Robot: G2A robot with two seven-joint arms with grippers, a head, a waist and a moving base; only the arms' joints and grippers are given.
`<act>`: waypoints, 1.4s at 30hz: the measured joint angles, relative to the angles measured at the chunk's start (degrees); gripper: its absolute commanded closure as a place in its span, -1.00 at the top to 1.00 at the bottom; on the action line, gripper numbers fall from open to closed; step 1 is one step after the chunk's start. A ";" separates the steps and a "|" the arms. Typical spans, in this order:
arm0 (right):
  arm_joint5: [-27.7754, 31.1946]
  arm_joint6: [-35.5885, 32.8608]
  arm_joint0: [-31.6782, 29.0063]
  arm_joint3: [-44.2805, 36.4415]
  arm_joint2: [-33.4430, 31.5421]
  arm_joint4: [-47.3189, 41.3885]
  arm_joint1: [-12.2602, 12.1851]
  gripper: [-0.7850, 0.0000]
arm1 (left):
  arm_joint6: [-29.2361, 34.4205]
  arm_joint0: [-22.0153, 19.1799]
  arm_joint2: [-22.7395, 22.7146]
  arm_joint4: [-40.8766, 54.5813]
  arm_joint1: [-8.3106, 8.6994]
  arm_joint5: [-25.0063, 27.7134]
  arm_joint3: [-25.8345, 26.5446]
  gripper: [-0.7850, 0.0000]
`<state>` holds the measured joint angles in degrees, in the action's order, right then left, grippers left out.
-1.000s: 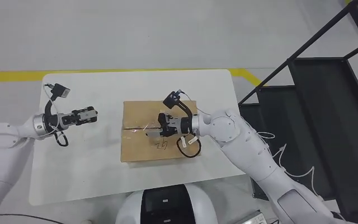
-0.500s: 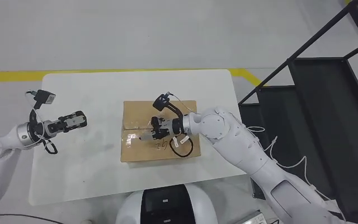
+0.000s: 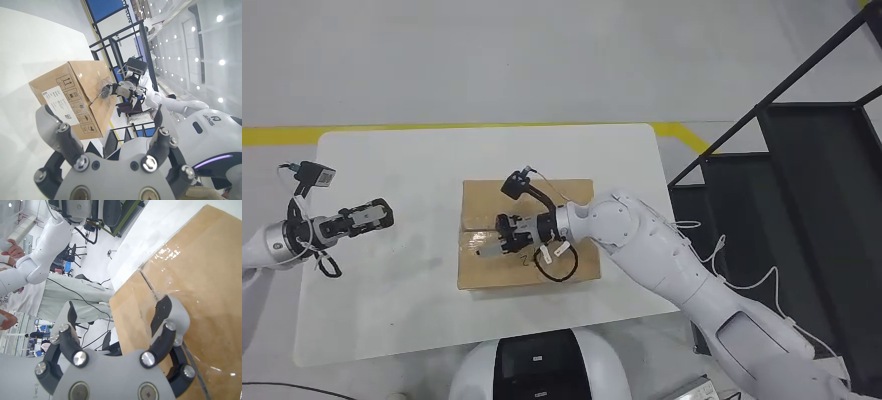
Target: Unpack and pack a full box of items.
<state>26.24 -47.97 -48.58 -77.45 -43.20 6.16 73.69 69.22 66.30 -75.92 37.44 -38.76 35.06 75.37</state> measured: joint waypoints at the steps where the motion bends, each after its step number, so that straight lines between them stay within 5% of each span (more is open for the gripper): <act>1: 0.33 0.45 0.43 0.37 0.31 0.01 0.22 1.00 | 0.06 0.02 -0.07 -0.02 -0.01 -0.06 -0.01 1.00; 10: 3.50 4.28 5.56 6.87 4.46 -1.22 3.19 1.00 | 0.43 0.33 -0.56 -0.47 -0.14 -0.43 0.73 1.00; 32: 14.23 5.98 18.25 27.58 15.80 -9.12 14.98 1.00 | -0.63 3.12 -2.77 -1.98 -0.04 0.63 3.16 1.00; 37: 18.84 5.00 18.51 29.02 14.69 -10.48 15.22 1.00 | -0.35 3.11 -2.95 -2.06 -0.08 0.35 3.16 1.00; 42: 25.09 7.04 15.39 28.03 9.20 -9.78 12.17 1.00 | 0.13 2.26 -2.83 -2.38 -0.21 -0.12 3.32 1.00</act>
<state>51.33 -40.93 -33.19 -49.42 -34.00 -3.62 85.86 69.35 68.57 -78.75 35.06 -38.97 34.94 78.68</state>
